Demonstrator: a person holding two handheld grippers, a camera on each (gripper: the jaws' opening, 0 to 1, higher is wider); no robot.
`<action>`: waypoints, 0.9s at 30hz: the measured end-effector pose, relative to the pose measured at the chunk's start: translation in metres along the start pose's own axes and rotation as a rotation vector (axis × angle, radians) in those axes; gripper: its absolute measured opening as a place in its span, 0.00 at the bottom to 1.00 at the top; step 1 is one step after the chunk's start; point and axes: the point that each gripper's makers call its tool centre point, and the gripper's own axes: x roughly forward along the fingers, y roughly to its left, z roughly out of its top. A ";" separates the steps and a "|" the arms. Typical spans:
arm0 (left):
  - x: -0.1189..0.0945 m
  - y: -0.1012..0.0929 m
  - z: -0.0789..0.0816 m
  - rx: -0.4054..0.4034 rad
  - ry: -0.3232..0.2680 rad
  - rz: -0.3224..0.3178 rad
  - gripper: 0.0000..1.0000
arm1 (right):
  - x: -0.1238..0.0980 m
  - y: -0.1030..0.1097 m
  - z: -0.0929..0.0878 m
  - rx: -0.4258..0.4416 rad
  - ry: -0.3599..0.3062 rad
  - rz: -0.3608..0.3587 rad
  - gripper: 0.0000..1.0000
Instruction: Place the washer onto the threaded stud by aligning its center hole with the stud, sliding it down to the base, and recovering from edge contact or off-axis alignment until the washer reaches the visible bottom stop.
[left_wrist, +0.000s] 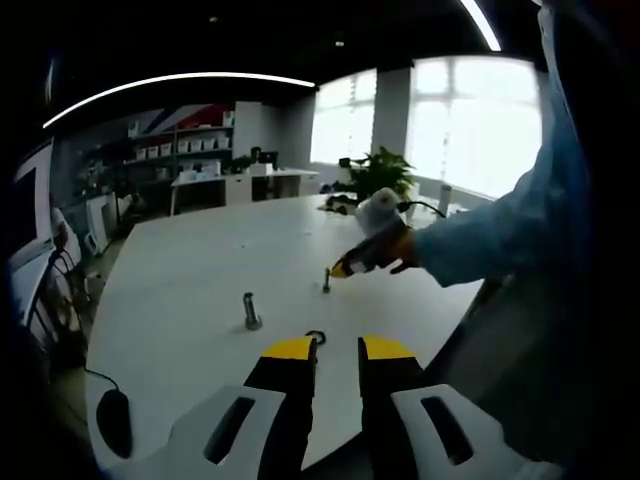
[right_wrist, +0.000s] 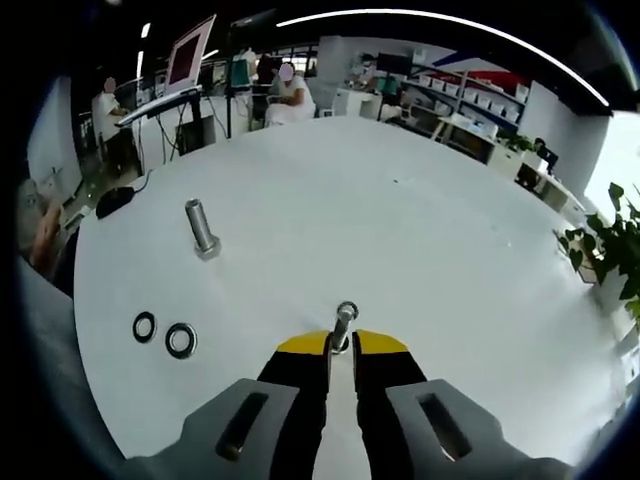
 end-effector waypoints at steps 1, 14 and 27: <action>0.000 0.000 0.000 -0.001 0.000 0.001 0.14 | 0.000 -0.001 0.000 0.009 -0.003 0.002 0.11; 0.000 0.001 -0.002 -0.003 0.007 0.005 0.14 | 0.009 0.006 0.008 0.061 -0.024 0.021 0.13; 0.000 0.001 -0.002 -0.003 0.006 0.004 0.14 | 0.005 0.003 0.005 0.101 -0.029 0.019 0.09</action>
